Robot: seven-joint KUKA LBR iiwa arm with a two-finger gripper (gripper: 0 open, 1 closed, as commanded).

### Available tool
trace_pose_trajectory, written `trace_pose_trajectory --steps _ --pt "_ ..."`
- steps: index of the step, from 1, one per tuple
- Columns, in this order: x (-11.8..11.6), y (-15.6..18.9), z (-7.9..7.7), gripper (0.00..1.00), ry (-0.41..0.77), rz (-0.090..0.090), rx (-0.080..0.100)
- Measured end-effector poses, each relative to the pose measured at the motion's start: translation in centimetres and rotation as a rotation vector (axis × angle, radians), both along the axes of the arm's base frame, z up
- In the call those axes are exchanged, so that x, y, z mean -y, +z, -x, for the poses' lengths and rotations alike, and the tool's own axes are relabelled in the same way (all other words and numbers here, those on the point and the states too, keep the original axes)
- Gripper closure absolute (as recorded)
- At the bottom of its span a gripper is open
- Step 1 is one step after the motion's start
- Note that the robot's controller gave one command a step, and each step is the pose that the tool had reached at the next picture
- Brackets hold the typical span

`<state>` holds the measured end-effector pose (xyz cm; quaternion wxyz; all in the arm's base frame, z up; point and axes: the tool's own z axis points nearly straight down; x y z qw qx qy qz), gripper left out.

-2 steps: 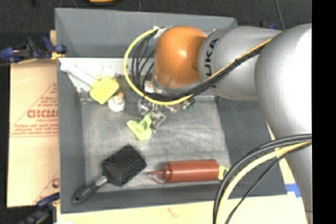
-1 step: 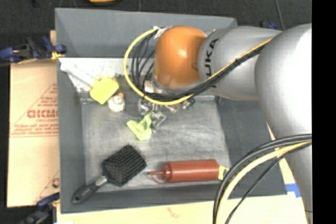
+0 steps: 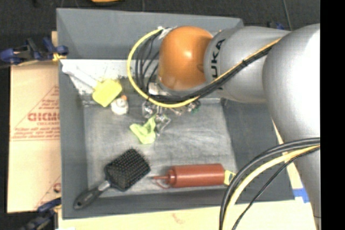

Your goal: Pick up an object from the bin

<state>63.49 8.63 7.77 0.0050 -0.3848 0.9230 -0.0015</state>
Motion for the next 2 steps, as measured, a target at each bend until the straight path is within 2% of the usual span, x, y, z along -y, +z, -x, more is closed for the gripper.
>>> trace_pose_trajectory --steps 1,2 --pt "0.0 1.3 0.2 1.00 -0.001 0.001 -0.009" --pt "0.0 2.9 0.1 1.00 -0.002 0.001 -0.009"
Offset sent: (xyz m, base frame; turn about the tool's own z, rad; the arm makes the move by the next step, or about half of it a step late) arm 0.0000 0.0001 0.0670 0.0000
